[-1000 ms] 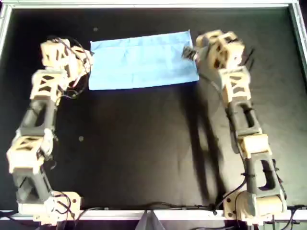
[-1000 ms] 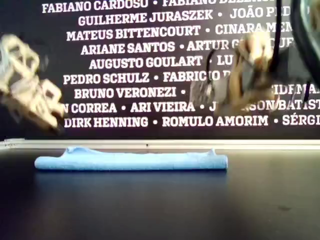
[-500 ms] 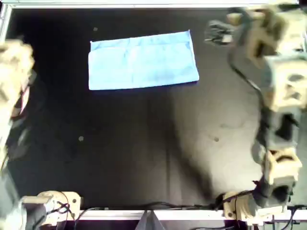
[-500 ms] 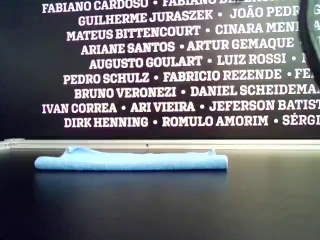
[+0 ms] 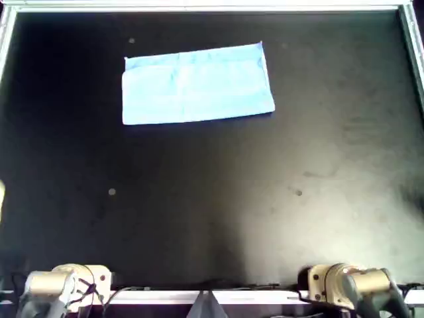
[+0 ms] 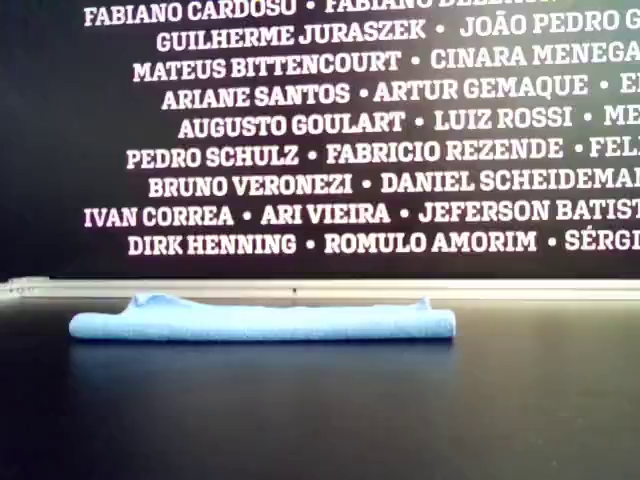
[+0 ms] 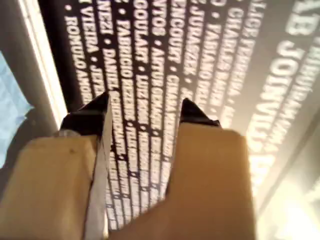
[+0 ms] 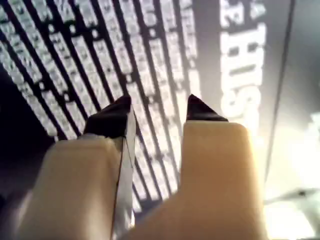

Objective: Fold a cloth

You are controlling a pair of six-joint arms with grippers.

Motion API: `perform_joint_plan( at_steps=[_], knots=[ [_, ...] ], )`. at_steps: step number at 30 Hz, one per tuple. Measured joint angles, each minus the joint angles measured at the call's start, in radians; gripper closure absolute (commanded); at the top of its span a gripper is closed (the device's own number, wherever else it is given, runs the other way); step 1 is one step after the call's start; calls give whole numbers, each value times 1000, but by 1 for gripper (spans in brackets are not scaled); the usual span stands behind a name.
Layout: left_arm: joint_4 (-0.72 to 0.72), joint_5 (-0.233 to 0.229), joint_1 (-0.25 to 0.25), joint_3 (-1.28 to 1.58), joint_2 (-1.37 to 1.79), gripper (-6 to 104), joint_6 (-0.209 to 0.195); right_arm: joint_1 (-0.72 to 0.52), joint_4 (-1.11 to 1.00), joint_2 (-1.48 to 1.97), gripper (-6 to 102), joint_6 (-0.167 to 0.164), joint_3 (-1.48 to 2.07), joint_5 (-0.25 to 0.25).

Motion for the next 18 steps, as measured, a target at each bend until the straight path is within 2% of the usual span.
perform_joint_plan(
  at_steps=[1, 5, 8, 10, 12, 14, 15, 17, 18],
  knots=[
    [8, 0, 0, 17, 8, 49, 0, 0, 0, 66, 52, 0, 80, -11],
    [14, 0, 0, 172, 54, 49, -8, -2, -25, 210, 52, -3, 413, 8],
    [14, 0, 0, 313, 176, 49, -51, -2, -92, 272, 52, -5, 646, -6],
    [14, 0, 0, 400, 272, 49, -64, 0, -160, 351, 52, -12, 770, -3],
    [6, 0, -2, 489, 347, 49, -66, 0, -230, 436, 52, -41, 884, -3],
    [-38, -2, -3, 575, 376, 49, -67, 0, -310, 500, 53, -86, 989, 9],
    [-80, -3, -3, 609, 379, 49, -67, -2, -359, 495, 53, -109, 1015, -3],
    [-199, 0, -3, 758, 377, 50, -67, -8, -465, 500, 53, -146, 1169, 5],
    [-261, 0, -3, 825, 373, 50, -67, -8, -502, 499, 53, -166, 1215, -11]
  ],
)
